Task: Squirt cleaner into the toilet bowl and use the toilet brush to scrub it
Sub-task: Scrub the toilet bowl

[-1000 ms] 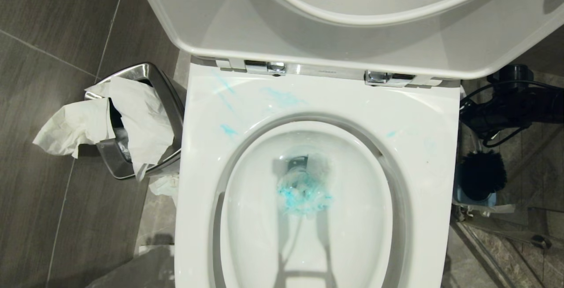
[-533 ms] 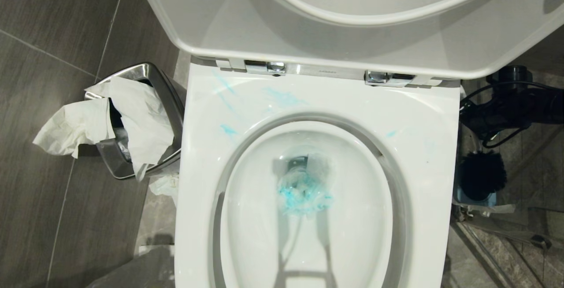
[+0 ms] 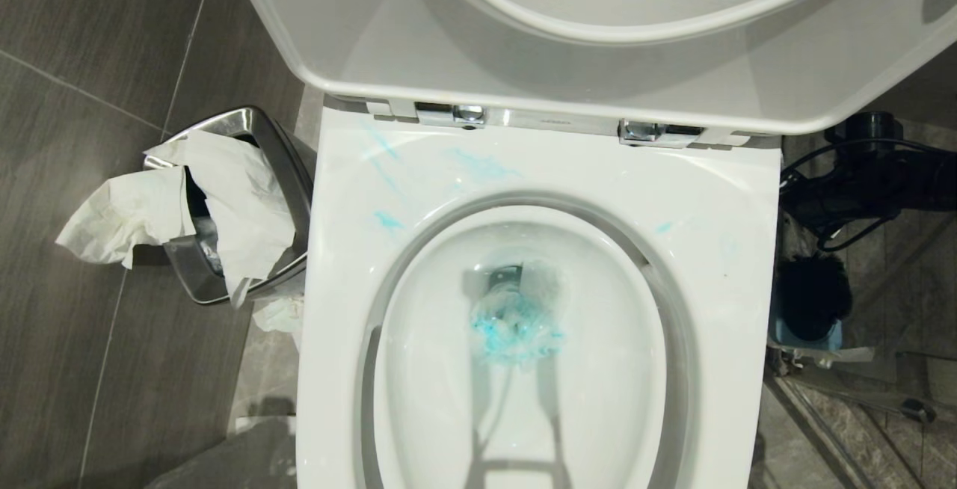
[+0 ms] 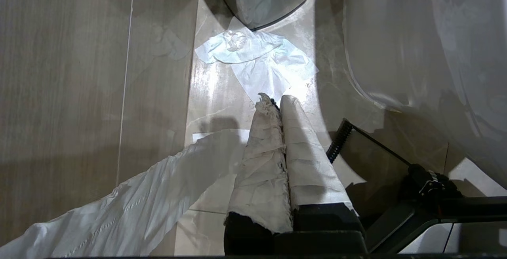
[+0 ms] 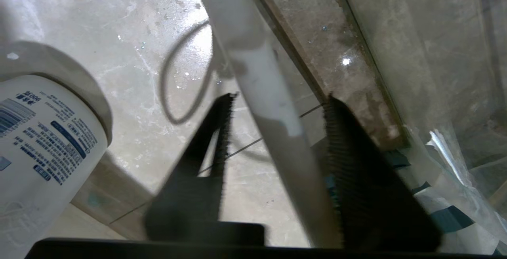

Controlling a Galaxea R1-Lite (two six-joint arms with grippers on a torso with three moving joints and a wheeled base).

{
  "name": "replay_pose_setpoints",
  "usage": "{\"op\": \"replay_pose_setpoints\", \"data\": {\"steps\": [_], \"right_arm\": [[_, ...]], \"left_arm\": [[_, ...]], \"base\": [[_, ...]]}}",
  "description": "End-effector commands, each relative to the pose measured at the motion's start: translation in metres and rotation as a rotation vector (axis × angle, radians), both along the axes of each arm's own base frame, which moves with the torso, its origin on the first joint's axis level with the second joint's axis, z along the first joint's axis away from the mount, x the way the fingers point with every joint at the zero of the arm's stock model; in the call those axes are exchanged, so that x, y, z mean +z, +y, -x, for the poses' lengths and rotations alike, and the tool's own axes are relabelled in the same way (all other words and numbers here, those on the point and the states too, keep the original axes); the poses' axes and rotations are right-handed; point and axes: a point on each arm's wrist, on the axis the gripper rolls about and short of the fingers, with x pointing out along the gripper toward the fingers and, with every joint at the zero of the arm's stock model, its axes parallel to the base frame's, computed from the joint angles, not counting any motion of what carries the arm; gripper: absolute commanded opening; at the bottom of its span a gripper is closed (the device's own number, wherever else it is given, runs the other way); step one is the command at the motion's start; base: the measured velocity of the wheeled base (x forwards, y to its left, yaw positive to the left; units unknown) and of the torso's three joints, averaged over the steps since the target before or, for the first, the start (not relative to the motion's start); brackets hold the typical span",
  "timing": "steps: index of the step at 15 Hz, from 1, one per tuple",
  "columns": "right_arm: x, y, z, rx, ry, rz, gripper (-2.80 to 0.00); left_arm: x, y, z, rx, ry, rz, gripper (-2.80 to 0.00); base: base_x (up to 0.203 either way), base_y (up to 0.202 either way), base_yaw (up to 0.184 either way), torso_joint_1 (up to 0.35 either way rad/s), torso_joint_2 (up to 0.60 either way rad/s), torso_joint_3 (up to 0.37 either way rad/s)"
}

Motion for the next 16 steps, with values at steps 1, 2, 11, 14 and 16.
{"op": "replay_pose_setpoints", "data": {"steps": [1,2,11,14,16], "right_arm": [[0.005,0.000,-0.001,-0.002,-0.037,0.007,-2.80],[0.006,-0.001,-0.002,-0.001,-0.055,0.012,-2.80],[0.038,0.049,0.002,0.142,-0.115,0.075,-2.80],[0.050,0.085,0.005,0.224,-0.138,0.098,-2.80],[0.056,0.094,0.011,0.262,-0.132,0.143,-2.80]], "left_arm": [[0.000,0.000,0.000,0.000,0.000,0.000,-2.80],[0.000,0.000,0.000,0.000,0.000,0.000,-2.80],[0.000,0.000,0.000,0.000,0.000,0.000,-2.80],[0.000,0.000,0.000,0.000,0.000,0.000,-2.80],[0.000,0.000,0.000,0.000,0.000,0.000,-2.80]], "base": [[0.000,0.000,0.000,0.000,0.00,0.000],[0.000,0.000,0.000,0.000,0.00,0.000],[0.000,0.000,0.000,0.000,0.00,0.000],[0.000,0.000,0.000,0.000,0.00,0.000],[0.000,0.000,0.000,0.000,0.00,0.000]]}}
